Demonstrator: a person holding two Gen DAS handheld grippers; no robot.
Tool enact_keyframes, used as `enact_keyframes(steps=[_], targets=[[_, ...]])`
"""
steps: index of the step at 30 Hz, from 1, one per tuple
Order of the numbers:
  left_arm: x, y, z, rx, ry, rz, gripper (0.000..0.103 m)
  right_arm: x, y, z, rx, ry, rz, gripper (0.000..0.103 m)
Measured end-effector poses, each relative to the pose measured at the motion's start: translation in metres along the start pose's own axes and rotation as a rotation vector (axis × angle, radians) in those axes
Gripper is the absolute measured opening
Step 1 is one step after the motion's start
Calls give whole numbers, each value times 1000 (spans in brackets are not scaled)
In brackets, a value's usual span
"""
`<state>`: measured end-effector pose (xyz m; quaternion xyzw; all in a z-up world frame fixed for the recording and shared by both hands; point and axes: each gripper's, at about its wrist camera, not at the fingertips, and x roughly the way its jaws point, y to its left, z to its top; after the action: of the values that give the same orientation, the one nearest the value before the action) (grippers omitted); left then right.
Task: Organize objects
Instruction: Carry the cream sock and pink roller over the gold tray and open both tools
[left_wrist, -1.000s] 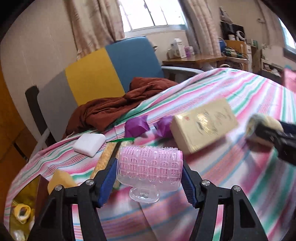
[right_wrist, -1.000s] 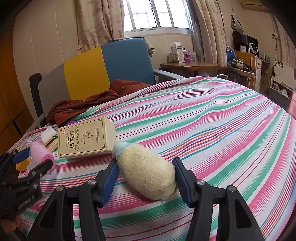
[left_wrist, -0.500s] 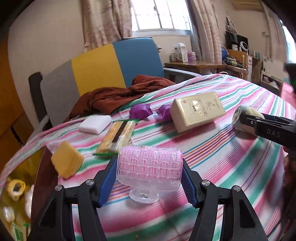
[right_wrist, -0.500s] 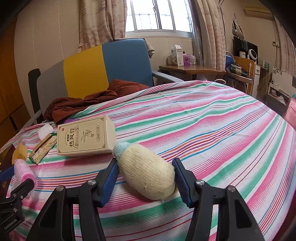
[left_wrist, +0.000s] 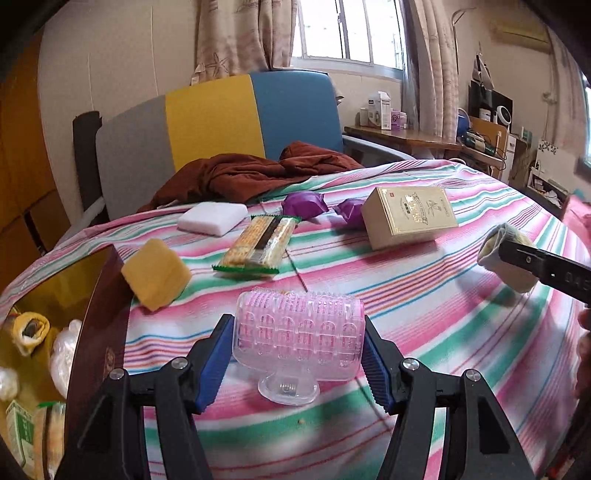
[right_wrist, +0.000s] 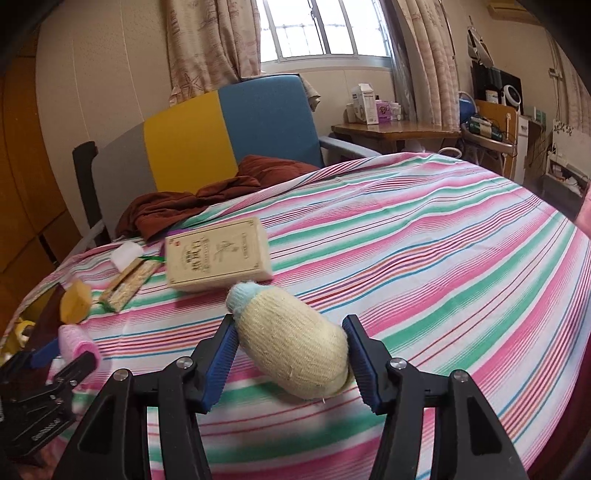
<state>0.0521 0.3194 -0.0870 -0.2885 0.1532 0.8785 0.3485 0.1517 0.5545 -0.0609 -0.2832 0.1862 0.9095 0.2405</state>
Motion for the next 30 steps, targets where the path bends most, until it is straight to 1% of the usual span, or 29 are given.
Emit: enact_keyframes(steps=[5,6,11,13,15,21,25,30], targets=[[-20,6,-2,-12,-13,-40,65,-15,22,-1,-7,10,62,58],[-28,9,-1,-25,-21,-60,65,-18,27,-2,-14,12,74,58],[-61,21,2,-42,-69,-108,65,-28,55,-5,-44,30,139,58],[-74,29,0,-40,-83,-114,65,-32,67,-7,-52,36,170,58],[-83,40,-2,-60,-83,-112,65,-35,81,-8,-70,43,202,58],[-105,88,-9,-182,-77,-96,65,-47,131,-11,-156,62,321,58],[-119,119,-12,-224,-95,-46,65,-55,168,-14,-237,74,400,58],[-127,163,-15,-274,-116,34,65,-66,216,-21,-334,87,500,58]])
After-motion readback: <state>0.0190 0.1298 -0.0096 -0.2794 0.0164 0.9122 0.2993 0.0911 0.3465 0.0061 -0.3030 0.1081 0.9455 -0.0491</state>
